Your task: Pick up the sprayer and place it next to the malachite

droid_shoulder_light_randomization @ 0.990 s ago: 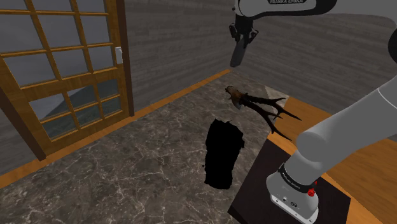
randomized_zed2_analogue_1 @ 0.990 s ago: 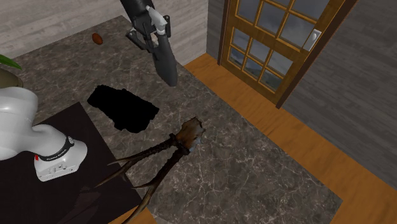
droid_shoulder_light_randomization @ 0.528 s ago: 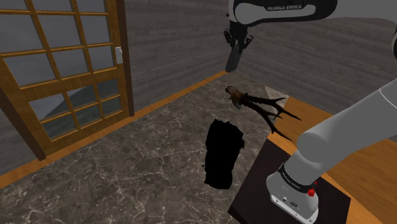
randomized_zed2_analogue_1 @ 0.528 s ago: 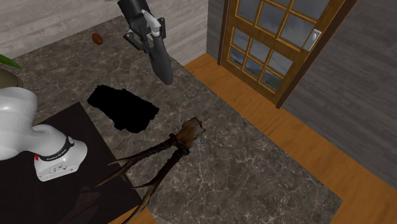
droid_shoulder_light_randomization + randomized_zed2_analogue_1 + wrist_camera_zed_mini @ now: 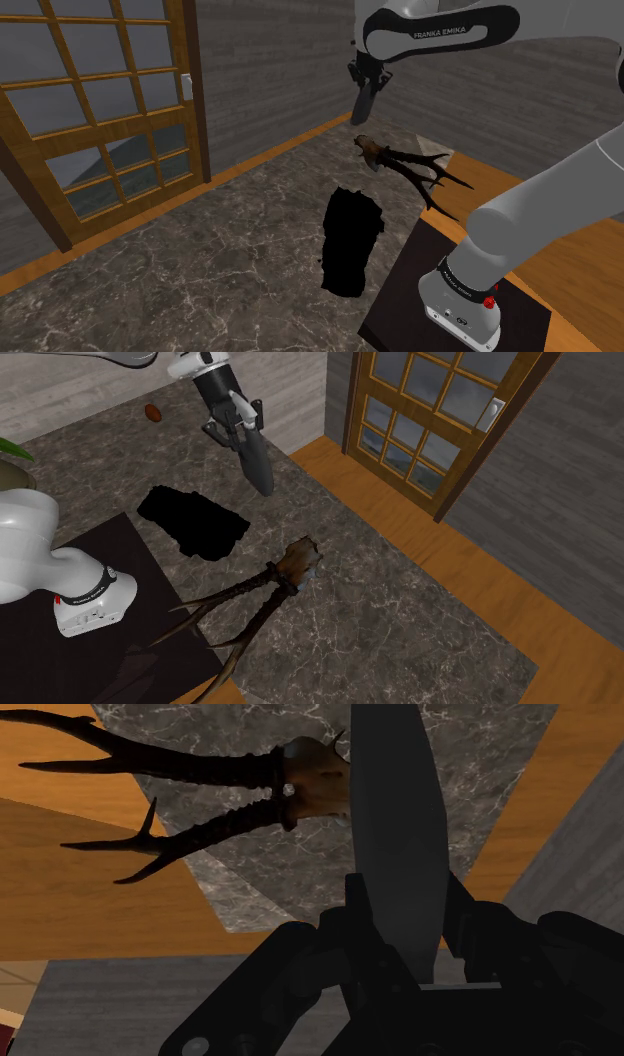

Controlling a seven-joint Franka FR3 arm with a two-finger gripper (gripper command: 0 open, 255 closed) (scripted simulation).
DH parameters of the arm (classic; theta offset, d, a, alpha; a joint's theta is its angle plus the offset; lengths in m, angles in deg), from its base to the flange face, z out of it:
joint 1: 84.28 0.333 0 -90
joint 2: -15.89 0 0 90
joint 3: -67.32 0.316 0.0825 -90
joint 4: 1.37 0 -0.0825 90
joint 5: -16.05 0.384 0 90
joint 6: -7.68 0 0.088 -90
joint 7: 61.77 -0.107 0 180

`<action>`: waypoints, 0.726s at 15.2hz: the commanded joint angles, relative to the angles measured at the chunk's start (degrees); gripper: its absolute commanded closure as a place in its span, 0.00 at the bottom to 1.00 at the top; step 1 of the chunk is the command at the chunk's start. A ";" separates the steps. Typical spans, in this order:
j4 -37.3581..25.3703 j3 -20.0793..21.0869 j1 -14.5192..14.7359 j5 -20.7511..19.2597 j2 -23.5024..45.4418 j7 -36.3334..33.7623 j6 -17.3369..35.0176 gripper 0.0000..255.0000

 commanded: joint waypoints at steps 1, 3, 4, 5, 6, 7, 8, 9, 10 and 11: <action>1.31 -0.01 -0.04 -0.27 0.10 -0.67 1.31 1.00; 2.59 0.03 -0.07 -0.59 0.29 -1.42 2.59 1.00; 3.21 0.05 -0.09 -0.76 0.40 -1.81 3.22 1.00; 3.82 0.07 -0.11 -0.94 0.53 -2.20 3.86 1.00; 4.42 0.10 -0.13 -1.13 0.67 -2.60 4.49 1.00; 5.01 0.13 -0.16 -1.33 0.82 -3.01 5.12 1.00; 5.58 0.16 -0.19 -1.54 0.98 -3.42 5.75 1.00; 6.15 0.20 -0.22 -1.75 1.16 -3.84 6.37 1.00; 6.70 0.23 -0.26 -1.99 1.35 -4.27 7.00 1.00; 7.24 0.27 -0.30 -2.23 1.55 -4.70 7.62 1.00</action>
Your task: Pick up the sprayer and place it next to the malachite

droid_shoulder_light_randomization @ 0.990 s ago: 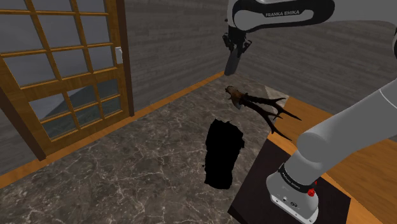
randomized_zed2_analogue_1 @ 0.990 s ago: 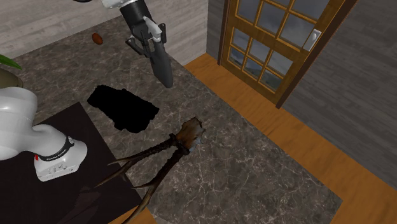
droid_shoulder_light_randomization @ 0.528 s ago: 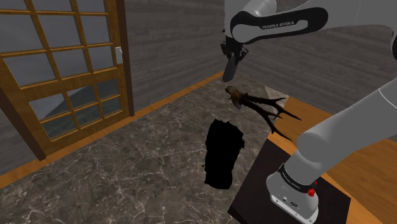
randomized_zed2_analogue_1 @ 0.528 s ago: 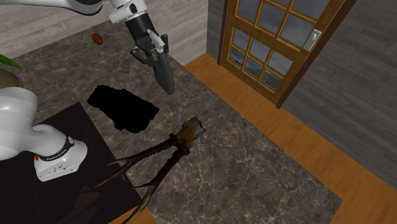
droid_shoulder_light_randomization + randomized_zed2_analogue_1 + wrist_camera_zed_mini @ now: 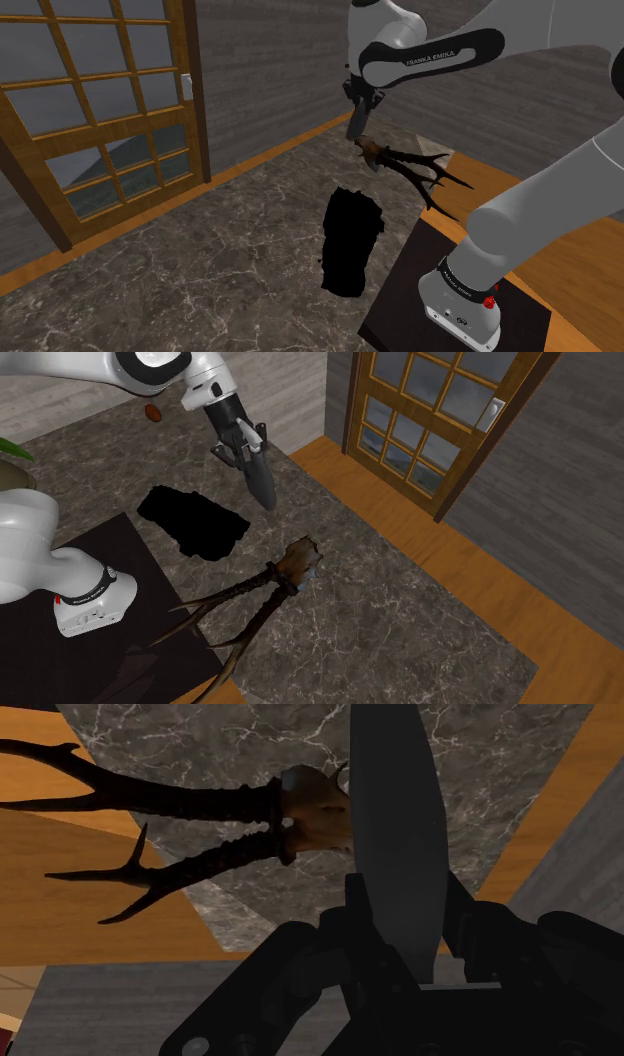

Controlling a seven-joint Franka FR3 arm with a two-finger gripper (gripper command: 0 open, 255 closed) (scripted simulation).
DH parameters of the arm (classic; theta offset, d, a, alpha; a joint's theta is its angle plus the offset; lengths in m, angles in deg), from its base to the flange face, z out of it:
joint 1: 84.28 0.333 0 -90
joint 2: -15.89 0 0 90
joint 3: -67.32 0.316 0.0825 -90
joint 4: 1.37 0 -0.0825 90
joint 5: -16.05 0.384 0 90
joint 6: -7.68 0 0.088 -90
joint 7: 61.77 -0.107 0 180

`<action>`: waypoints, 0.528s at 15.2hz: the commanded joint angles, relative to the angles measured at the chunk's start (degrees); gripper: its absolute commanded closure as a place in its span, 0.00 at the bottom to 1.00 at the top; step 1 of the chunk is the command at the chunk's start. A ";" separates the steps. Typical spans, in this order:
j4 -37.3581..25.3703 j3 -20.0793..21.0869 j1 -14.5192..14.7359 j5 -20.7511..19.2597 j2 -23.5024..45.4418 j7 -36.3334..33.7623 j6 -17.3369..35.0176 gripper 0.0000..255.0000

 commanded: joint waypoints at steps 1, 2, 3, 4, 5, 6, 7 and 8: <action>1.07 0.01 -0.11 -0.48 0.36 -0.78 1.27 1.00; 1.59 0.06 -0.15 -0.74 0.59 -1.23 1.88 1.00; 2.09 0.10 -0.20 -1.02 0.83 -1.68 2.49 1.00; 2.58 0.14 -0.24 -1.31 1.08 -2.15 3.10 1.00; 3.05 0.19 -0.30 -1.61 1.35 -2.62 3.70 1.00; 3.51 0.24 -0.35 -1.92 1.63 -3.10 4.30 1.00; 3.96 0.29 -0.41 -2.25 1.93 -3.60 4.90 1.00; 4.40 0.34 -0.46 -2.59 2.24 -4.10 5.49 1.00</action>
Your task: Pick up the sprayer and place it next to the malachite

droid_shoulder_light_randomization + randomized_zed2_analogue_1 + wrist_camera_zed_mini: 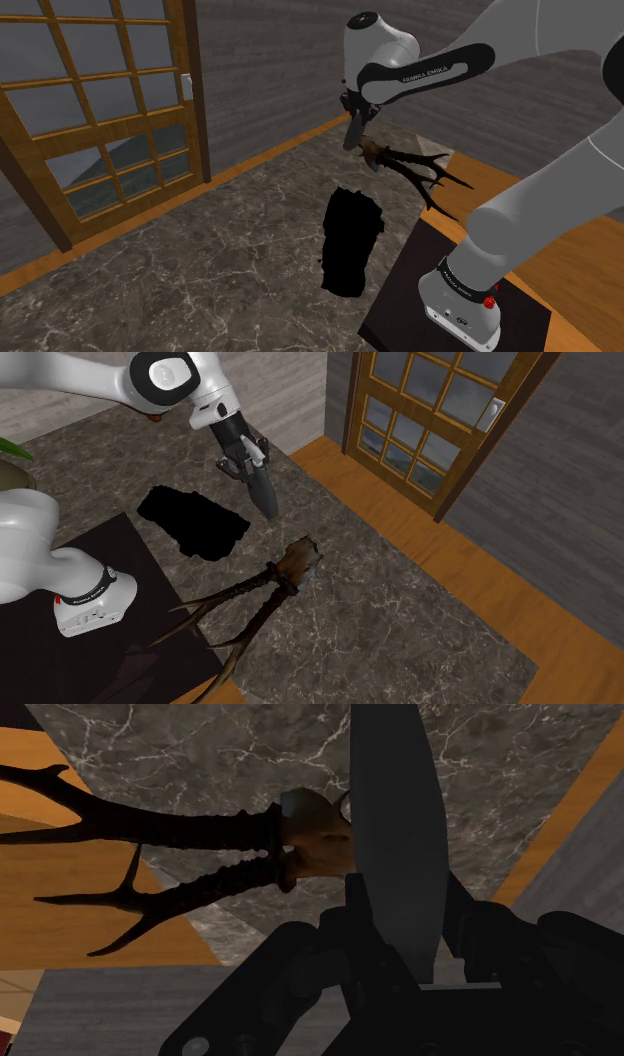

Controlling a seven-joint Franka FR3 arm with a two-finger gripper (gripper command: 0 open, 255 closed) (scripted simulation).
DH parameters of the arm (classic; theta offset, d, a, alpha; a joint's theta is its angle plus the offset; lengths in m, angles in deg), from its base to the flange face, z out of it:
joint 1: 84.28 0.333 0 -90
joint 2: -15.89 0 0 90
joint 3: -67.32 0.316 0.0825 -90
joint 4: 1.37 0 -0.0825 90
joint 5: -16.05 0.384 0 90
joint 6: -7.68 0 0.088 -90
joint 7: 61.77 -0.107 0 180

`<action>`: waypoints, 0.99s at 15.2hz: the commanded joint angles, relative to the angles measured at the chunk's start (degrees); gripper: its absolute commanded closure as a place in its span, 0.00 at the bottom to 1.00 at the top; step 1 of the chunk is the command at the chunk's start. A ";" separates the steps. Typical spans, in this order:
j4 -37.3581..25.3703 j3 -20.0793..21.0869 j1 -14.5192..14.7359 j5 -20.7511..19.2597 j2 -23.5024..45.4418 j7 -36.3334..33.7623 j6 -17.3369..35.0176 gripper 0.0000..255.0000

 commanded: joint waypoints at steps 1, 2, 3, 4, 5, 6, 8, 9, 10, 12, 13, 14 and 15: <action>0.72 0.07 -0.20 -0.84 0.89 -1.06 1.32 1.00; 1.13 0.12 -0.26 -1.21 1.22 -1.58 1.90 1.00; 1.53 0.17 -0.32 -1.59 1.57 -2.11 2.48 1.00; 1.91 0.22 -0.39 -1.99 1.93 -2.65 3.05 1.00; 2.29 0.27 -0.46 -2.40 2.31 -3.20 3.62 1.00; 2.64 0.32 -0.53 -2.83 2.70 -3.76 4.19 1.00; 3.32 0.42 -0.67 -3.74 3.52 -4.92 5.29 1.00; 3.64 0.46 -0.74 -4.22 3.95 -5.52 5.84 1.00; 3.94 0.50 -0.82 -4.71 4.40 -6.13 6.37 1.00; 4.50 0.58 -0.96 -5.75 5.33 -7.38 7.42 1.00; 4.77 0.61 -1.03 -6.30 5.81 -8.02 7.94 1.00; 5.01 0.65 -1.10 -6.86 6.31 -8.68 8.44 1.00; 5.24 0.67 -1.17 -7.45 6.83 -9.34 8.94 1.00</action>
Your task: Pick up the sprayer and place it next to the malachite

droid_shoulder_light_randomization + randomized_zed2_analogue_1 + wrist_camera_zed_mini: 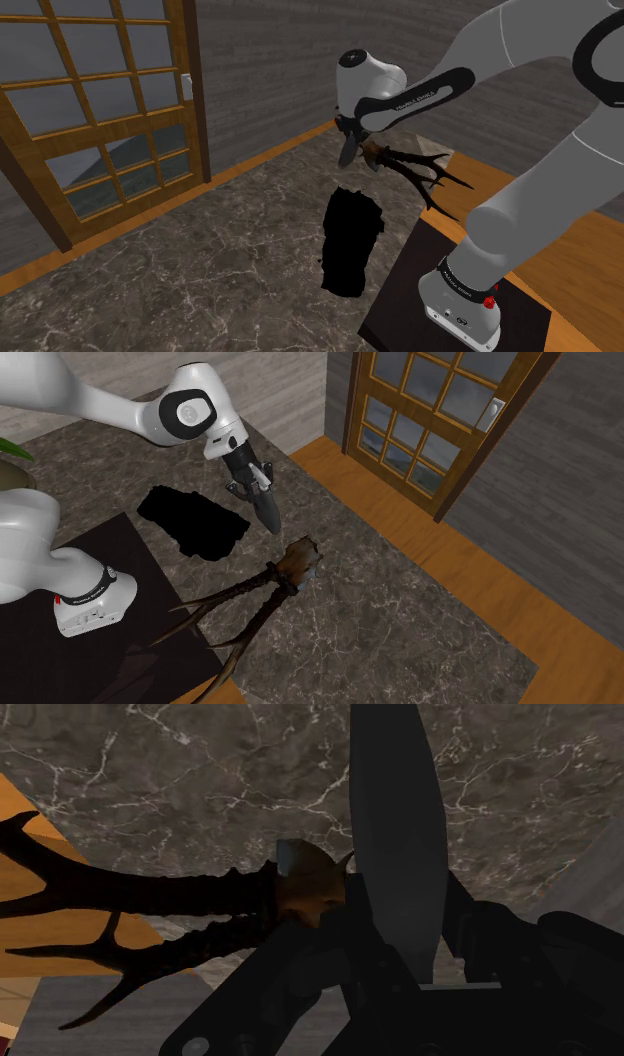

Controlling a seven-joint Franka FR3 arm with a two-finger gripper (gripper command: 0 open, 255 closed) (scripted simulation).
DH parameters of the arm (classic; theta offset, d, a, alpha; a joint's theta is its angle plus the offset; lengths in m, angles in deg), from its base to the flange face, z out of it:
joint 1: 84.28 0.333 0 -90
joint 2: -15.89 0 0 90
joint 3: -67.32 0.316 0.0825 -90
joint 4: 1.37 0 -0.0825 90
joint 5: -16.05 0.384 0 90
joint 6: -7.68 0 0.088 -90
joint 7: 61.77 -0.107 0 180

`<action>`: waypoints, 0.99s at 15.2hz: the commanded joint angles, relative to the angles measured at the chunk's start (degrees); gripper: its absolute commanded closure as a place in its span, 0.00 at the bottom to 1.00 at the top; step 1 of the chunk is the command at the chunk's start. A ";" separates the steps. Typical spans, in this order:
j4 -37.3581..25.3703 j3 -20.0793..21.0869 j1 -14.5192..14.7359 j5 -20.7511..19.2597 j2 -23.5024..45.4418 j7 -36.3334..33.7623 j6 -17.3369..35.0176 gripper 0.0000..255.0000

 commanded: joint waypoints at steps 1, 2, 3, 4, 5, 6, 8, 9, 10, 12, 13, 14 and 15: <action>0.40 0.11 -0.11 -1.24 1.16 -1.50 1.01 1.00; 0.60 0.13 -0.17 -1.86 1.70 -2.20 1.48 1.00; 0.79 0.14 -0.23 -2.50 2.25 -2.90 1.95 1.00; 0.96 0.14 -0.29 -3.15 2.81 -3.61 2.41 1.00; 1.12 0.14 -0.34 -3.82 3.39 -4.34 2.85 1.00; 1.26 0.13 -0.39 -4.50 3.98 -5.07 3.29 1.00; 1.50 0.09 -0.47 -5.92 5.20 -6.58 4.13 1.00; 1.59 0.05 -0.50 -6.65 5.82 -7.35 4.53 1.00; 1.68 0.01 -0.53 -7.40 6.46 -8.12 4.92 1.00; 1.73 -0.04 -0.53 -8.01 6.97 -8.75 5.22 1.00; 1.73 -0.04 -0.52 -8.00 6.97 -8.75 5.22 1.00; 1.73 -0.05 -0.52 -8.01 6.97 -8.75 5.22 1.00; 1.73 -0.05 -0.52 -8.01 6.97 -8.75 5.22 1.00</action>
